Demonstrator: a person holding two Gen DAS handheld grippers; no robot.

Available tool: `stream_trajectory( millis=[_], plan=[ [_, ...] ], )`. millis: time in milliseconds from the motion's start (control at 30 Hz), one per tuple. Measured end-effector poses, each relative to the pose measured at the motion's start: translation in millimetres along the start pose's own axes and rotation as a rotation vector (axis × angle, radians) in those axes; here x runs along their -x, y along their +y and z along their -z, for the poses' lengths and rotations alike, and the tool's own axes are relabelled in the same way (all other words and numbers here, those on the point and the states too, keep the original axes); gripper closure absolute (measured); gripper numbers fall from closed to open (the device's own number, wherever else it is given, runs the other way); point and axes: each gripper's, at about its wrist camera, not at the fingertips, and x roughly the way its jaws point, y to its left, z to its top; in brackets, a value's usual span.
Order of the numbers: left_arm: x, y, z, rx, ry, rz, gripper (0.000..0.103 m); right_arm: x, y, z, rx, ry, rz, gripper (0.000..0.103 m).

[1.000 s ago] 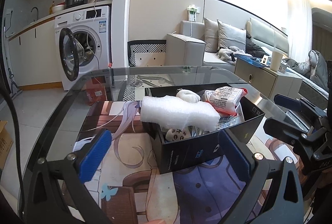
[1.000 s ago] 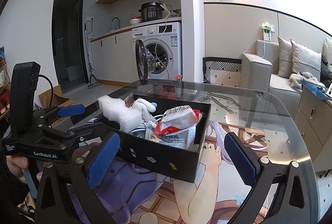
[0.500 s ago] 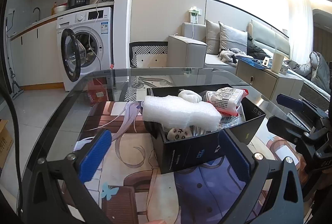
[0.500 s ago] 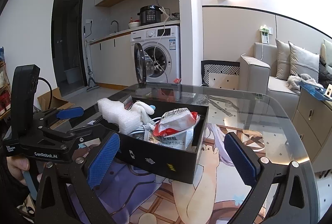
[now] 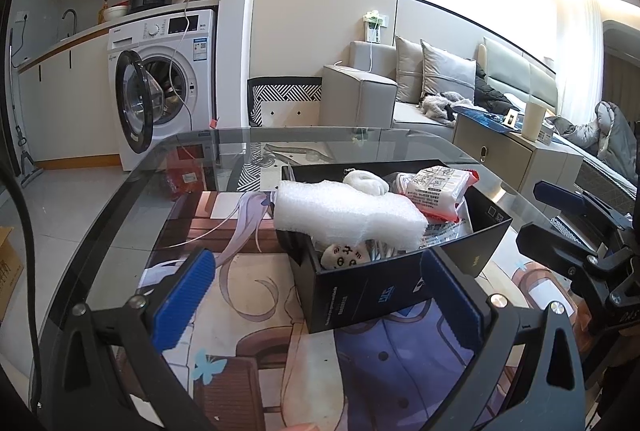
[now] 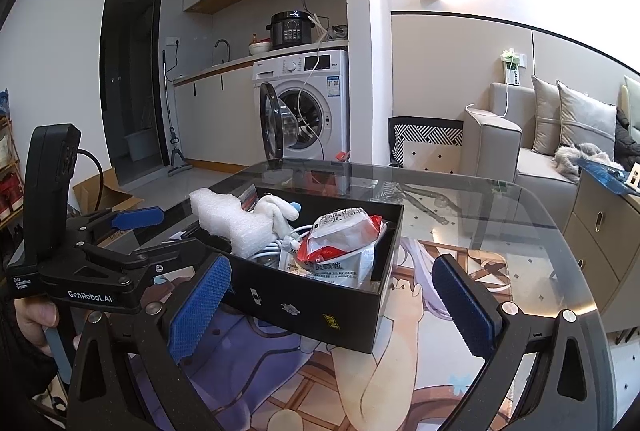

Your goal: Organize soft objects

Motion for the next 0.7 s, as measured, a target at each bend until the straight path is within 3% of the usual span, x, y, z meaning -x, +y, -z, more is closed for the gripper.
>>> stream_trajectory(
  millis=[700],
  plan=[
    [-0.6,-0.3,-1.9,0.001,-0.003,-0.002,0.000,0.6,-0.6,0.7,0.004,-0.001,0.000,0.000]
  ],
)
